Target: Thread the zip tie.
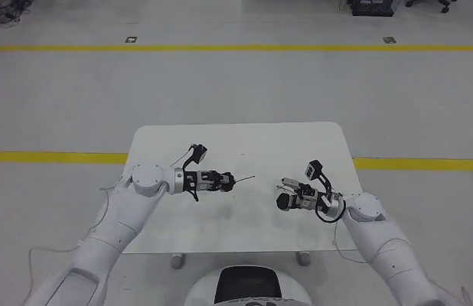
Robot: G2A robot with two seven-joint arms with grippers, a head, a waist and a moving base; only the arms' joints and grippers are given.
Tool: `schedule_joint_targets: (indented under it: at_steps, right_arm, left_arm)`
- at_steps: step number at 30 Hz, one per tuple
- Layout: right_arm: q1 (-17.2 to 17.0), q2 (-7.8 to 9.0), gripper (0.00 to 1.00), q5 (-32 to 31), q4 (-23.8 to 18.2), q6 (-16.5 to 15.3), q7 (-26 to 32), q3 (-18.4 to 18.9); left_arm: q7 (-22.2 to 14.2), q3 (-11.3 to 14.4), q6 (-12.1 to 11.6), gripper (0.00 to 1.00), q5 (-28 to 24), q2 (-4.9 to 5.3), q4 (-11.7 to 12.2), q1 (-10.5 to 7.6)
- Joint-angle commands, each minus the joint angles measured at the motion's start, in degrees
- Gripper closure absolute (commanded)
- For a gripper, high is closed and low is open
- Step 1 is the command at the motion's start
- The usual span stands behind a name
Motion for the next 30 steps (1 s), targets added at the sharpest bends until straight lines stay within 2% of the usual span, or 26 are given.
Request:
schedule_joint_targets:
  at_steps: [1, 6, 9, 15, 21, 23, 27, 30]
  right_arm:
    - [0.0, 0.0, 0.0, 0.0, 0.0, 0.0, 0.0, 0.0]
    - [0.0, 0.0, 0.0, 0.0, 0.0, 0.0, 0.0, 0.0]
    - [-0.2, -0.01, 0.0, -0.7, -1.0, -0.3, -0.7, -0.2]
    - [2.0, 0.05, 0.0, -1.2, 1.0, -2.4, 2.8, -0.8]
    - [5.0, -0.7, 0.0, 0.3, 5.7, -4.7, 5.9, -3.0]
    - [6.1, -1.1, 0.0, 1.4, 7.8, -5.4, 6.8, -4.0]
    - [7.4, -1.77, 0.0, 3.5, 10.3, -6.0, 8.9, -5.1]
    - [7.6, -1.88, 0.0, 3.7, 10.5, -6.0, 10.0, -4.8]
  left_arm:
    - [0.0, 0.0, 0.0, 1.0, -0.1, 0.0, 0.0, 0.04]
    - [-0.1, 0.1, 0.5, 1.0, -1.3, -0.02, -0.2, 0.41]
    - [-5.5, -0.2, 1.5, 1.0, -5.4, 0.18, 1.5, -0.2]
    - [-12.0, 0.5, 1.0, 1.0, -10.2, 0.21, 5.9, -1.29]
    - [-14.6, 2.9, 0.1, 1.0, -13.9, -0.51, 8.6, -2.36]
    - [-15.9, 4.0, 0.4, 1.0, -15.5, -0.91, 9.4, -2.92]
    - [-16.0, 5.7, 0.5, 1.0, -16.9, -1.53, 10.9, -4.31]
    - [-15.5, 6.3, -0.3, 1.0, -16.4, -1.68, 11.1, -4.83]
